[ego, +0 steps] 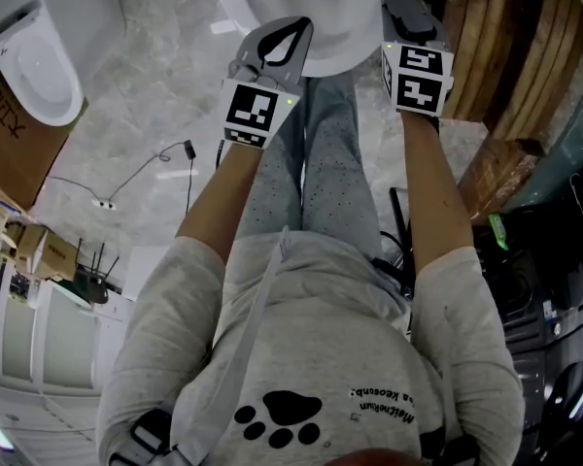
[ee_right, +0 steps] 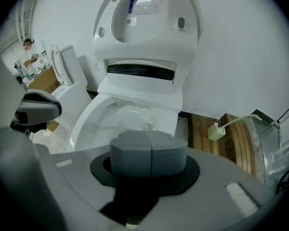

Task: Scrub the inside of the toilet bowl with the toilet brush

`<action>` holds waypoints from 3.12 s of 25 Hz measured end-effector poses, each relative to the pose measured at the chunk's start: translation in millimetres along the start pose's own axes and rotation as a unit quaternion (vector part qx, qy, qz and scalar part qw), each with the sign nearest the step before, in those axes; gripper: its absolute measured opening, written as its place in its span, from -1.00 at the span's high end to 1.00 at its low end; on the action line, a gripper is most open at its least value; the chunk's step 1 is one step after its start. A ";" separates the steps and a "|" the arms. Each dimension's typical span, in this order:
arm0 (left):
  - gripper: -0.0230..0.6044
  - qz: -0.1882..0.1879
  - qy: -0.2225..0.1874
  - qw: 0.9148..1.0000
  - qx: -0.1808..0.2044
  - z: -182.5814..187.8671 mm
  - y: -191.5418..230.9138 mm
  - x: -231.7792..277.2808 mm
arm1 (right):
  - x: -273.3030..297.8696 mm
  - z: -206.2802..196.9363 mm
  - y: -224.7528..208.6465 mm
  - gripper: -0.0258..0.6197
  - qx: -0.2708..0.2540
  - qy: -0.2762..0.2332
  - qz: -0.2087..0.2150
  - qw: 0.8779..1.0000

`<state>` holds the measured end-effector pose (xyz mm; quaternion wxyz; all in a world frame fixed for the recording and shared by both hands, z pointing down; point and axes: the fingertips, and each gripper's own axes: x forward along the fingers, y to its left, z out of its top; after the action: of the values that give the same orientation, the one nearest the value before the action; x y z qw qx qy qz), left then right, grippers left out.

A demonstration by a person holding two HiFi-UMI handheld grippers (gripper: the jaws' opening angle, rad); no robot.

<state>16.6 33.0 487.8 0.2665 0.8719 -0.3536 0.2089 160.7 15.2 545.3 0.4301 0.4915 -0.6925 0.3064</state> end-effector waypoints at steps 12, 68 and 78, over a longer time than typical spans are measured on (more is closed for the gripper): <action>0.93 -0.013 0.007 1.000 0.015 -8.6 -30.5 3.1 | -15.0 -34.2 -4.5 0.45 0.032 0.003 0.003 0.999; 0.93 -0.020 0.032 0.999 -0.002 -64.4 -40.2 -38.9 | -58.2 -120.9 111.0 0.45 0.061 0.061 0.031 0.996; 0.93 -0.008 0.032 0.999 -0.018 -71.5 -22.7 -48.8 | -48.4 -110.9 127.6 0.45 0.060 0.070 0.037 0.995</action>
<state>-11.8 115.4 508.7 0.2949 0.8626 -0.3415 0.2286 80.0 171.3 550.8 0.4359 0.4676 -0.6587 0.3968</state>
